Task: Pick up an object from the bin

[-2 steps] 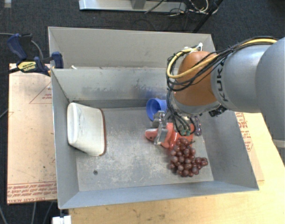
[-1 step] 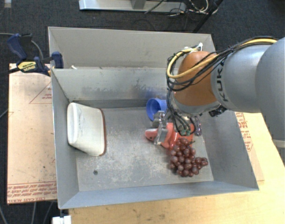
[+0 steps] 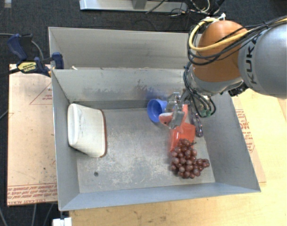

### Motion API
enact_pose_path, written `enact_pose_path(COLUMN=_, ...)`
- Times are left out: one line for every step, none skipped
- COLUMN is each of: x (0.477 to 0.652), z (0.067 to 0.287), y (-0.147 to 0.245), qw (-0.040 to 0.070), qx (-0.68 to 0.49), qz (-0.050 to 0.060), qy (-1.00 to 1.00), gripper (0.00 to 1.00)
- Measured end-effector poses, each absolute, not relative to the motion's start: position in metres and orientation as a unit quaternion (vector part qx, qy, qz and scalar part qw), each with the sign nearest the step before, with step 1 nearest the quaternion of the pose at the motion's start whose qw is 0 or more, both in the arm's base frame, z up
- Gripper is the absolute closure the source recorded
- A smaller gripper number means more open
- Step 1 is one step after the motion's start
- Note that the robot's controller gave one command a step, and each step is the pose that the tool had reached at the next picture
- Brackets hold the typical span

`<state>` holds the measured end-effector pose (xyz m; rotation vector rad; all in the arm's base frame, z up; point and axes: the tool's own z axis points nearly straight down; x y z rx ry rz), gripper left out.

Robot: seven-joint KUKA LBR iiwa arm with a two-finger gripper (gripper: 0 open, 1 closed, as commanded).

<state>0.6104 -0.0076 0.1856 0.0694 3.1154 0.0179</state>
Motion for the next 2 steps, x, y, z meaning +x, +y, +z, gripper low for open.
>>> enact_pose_path(x=0.61, z=0.186, y=-0.008, qw=0.013, qx=0.022, qz=0.006, qy=1.0, gripper=1.0)
enact_pose_path(x=0.611, z=0.225, y=-0.008, qw=0.009, qx=0.021, qz=0.006, qy=1.0, gripper=1.0)
